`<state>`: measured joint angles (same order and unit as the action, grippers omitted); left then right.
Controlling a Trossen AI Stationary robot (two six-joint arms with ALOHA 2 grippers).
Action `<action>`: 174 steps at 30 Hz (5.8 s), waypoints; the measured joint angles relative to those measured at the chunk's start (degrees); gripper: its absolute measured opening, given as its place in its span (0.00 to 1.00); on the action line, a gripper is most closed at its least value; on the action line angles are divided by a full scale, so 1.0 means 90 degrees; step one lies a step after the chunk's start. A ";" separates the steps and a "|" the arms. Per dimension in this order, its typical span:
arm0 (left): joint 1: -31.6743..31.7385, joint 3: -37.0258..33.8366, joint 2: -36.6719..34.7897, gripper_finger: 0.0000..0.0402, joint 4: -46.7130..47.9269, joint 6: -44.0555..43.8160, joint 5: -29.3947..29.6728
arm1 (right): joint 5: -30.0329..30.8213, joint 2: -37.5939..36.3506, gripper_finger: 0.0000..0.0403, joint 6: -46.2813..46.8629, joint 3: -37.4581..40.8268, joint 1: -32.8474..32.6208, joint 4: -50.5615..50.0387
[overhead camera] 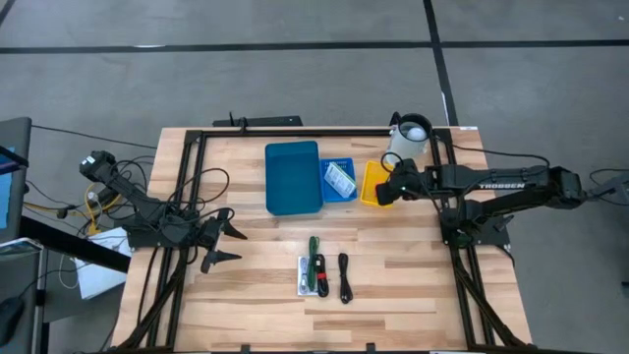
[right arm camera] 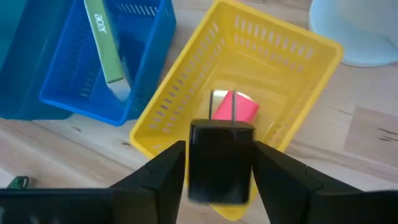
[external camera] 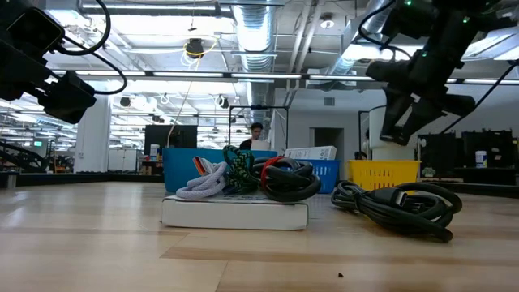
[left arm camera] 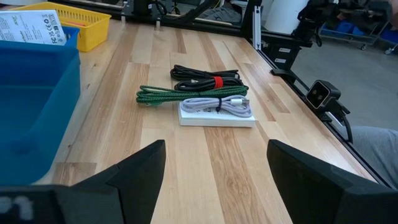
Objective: Pick and place items into bin
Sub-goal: Put the black charger adapter into the yellow bin, then put the black charger cable into the dark blue bin
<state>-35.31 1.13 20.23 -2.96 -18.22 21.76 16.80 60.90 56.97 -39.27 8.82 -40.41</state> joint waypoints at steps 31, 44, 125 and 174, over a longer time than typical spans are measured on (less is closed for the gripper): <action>-0.0002 0.0000 0.0000 0.67 0.0002 0.0001 0.0000 | -0.0190 0.0273 0.27 -0.0332 -0.0008 -0.2210 0.2077; -0.0002 0.0000 0.0000 0.67 0.0002 -0.0001 0.0000 | 0.0142 0.2530 0.27 -0.0689 0.0000 -0.3396 0.5990; -0.0001 -0.0001 0.0000 0.67 0.0003 0.0001 0.0000 | 0.0311 0.3599 0.11 -0.2336 0.0000 -0.3895 1.0285; 0.0000 -0.0002 0.0002 0.67 -0.0003 0.0001 0.0000 | -0.0443 0.4117 0.18 0.1181 -0.2809 -0.3893 0.1620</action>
<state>-35.31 1.10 20.25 -2.99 -18.22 21.76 12.81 97.96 67.59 -64.55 -26.21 -25.84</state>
